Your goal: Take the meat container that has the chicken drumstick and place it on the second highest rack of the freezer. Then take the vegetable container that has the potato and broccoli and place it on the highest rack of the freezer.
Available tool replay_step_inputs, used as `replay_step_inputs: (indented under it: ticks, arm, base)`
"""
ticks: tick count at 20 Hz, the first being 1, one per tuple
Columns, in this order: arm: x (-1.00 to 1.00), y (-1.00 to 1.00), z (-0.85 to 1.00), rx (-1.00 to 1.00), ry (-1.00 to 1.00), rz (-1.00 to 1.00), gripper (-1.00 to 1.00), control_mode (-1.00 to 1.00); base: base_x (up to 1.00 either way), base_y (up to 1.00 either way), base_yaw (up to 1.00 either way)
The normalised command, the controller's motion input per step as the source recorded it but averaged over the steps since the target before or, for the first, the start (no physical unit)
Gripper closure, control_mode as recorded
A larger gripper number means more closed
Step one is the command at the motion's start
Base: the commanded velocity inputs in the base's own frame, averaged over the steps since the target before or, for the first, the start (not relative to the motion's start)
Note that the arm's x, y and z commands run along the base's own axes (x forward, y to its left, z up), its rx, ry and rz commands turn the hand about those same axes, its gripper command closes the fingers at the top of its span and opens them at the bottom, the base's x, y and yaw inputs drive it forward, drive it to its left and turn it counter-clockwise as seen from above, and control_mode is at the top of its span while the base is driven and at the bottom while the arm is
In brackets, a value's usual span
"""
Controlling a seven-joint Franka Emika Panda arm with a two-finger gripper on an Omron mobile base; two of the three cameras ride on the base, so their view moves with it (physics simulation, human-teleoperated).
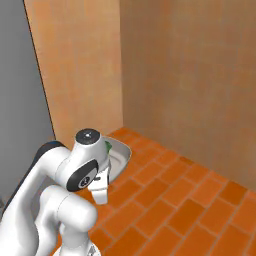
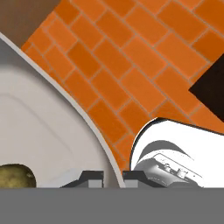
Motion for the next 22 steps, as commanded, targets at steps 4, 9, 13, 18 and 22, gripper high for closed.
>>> replay_step_inputs:
  ticks: [4,9,13,18,22]
  arm:
    - [0.0,0.0,0.0,0.0,0.0,0.0,1.0,1.0]
    - [0.0,0.0,0.0,0.0,0.0,0.0,1.0,1.0]
    - [0.0,0.0,0.0,0.0,0.0,0.0,1.0,1.0]
    - [0.0,0.0,0.0,0.0,0.0,0.0,1.0,1.0]
    - [0.0,0.0,0.0,0.0,0.0,0.0,1.0,1.0]
  base:
    - [-0.37,-0.23,0.57]
    - [-0.34,-0.3,0.61]
    - [0.09,-0.42,0.62]
    - [0.09,-0.26,0.77]
    - [0.68,-0.66,0.51]
